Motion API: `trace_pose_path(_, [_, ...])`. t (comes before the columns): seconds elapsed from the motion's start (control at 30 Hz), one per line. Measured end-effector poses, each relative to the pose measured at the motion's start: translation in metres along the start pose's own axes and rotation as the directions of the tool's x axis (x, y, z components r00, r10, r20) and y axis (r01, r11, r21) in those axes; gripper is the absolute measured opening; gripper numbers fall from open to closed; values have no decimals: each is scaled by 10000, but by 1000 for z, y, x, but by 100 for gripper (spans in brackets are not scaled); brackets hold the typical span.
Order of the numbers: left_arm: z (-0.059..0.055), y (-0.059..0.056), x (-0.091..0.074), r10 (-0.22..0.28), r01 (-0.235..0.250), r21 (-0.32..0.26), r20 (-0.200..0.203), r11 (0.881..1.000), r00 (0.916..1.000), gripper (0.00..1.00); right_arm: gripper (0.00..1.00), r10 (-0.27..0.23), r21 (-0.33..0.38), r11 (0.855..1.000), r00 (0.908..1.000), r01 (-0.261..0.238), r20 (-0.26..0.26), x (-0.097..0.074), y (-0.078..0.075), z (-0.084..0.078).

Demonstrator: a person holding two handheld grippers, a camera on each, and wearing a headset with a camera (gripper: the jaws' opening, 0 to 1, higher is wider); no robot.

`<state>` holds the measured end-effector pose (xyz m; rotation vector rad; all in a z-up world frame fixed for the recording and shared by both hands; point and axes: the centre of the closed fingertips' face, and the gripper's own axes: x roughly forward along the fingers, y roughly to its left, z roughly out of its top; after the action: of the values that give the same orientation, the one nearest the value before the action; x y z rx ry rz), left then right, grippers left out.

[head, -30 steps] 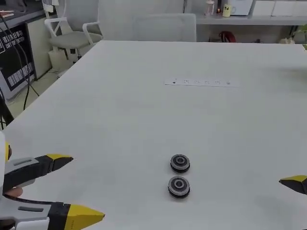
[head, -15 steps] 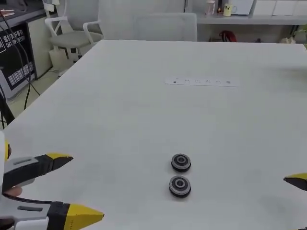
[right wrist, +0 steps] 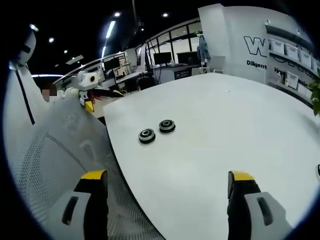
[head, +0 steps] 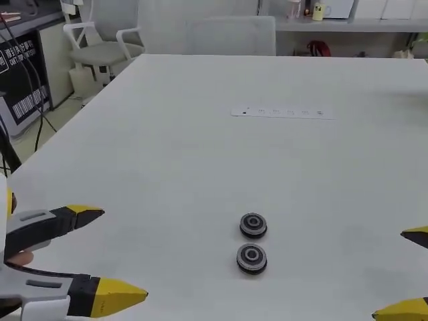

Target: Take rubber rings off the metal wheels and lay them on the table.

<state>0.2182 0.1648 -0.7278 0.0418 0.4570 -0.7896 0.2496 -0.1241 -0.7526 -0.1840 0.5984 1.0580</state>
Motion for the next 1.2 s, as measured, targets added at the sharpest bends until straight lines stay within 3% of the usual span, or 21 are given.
trace_pose_path(0.63, [14, 0, 1, 11, -7, 445, -78, 9990, 10000, 100, 95, 103, -201, 9997, 9999, -101, 109, -8, -2, 12])
trace_pose_path(0.87, [29, -3, 4, -126, 115, 541, 202, 9985, 9997, 100, 94, 193, -287, 9994, 9997, -189, 134, -8, -2, 16])
trace_pose_path(1.2, [39, -2, 8, -247, 232, 791, 185, 9966, 9995, 100, 92, 222, -635, 9978, 9993, -203, 297, -7, -1, 34])
